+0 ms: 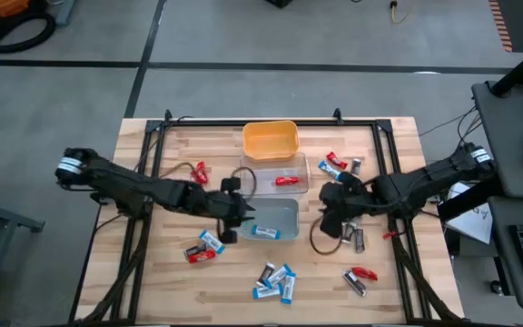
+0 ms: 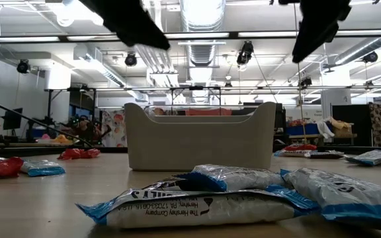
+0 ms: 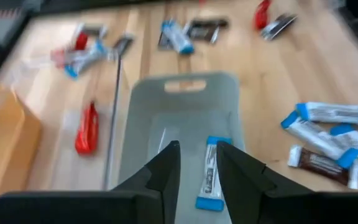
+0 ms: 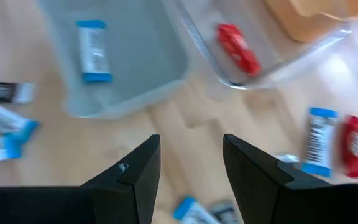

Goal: Organize candy in baskets
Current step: Put the brown chocolate bar into the yellow bin

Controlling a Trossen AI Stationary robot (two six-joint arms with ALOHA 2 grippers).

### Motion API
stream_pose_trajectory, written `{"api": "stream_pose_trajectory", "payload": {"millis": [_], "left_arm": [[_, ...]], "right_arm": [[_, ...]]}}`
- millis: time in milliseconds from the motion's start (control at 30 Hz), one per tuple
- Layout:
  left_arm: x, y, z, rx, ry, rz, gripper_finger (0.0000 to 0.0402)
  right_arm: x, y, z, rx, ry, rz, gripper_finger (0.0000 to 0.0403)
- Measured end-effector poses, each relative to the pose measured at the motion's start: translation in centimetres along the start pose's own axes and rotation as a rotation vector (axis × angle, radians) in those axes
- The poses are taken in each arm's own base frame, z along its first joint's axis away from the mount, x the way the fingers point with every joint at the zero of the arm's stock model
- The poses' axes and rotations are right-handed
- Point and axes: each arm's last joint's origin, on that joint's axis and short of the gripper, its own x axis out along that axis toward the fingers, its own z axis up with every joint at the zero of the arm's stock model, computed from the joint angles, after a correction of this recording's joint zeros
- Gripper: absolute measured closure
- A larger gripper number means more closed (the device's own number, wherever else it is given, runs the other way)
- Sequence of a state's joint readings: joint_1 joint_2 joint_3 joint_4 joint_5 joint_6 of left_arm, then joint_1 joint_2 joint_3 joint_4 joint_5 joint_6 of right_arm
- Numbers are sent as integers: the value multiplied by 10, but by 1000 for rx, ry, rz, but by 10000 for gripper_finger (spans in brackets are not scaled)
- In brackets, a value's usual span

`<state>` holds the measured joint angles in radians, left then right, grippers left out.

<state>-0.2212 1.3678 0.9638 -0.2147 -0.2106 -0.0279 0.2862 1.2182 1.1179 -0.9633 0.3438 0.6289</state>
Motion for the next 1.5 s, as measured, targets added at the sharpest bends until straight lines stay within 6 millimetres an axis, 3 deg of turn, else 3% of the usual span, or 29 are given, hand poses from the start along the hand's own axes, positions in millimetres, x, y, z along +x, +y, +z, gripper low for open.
{"api": "stream_pose_trajectory", "payload": {"millis": [300,633,800,1133,1500], "left_arm": [[-54,25,-1,39,-128,9,336],[-76,44,-25,-85,-164,99,343],[-86,48,-29,-127,-180,157,343],[-99,54,-34,-129,-158,336,343],[-99,54,-38,-118,-118,344,352]], "right_arm": [[-3,-48,10,31,38,-110,236],[-1,-110,13,226,44,-242,236],[4,-129,14,292,68,-291,236],[36,-135,-12,379,283,-113,236],[71,-132,-50,361,408,-23,236]]}}
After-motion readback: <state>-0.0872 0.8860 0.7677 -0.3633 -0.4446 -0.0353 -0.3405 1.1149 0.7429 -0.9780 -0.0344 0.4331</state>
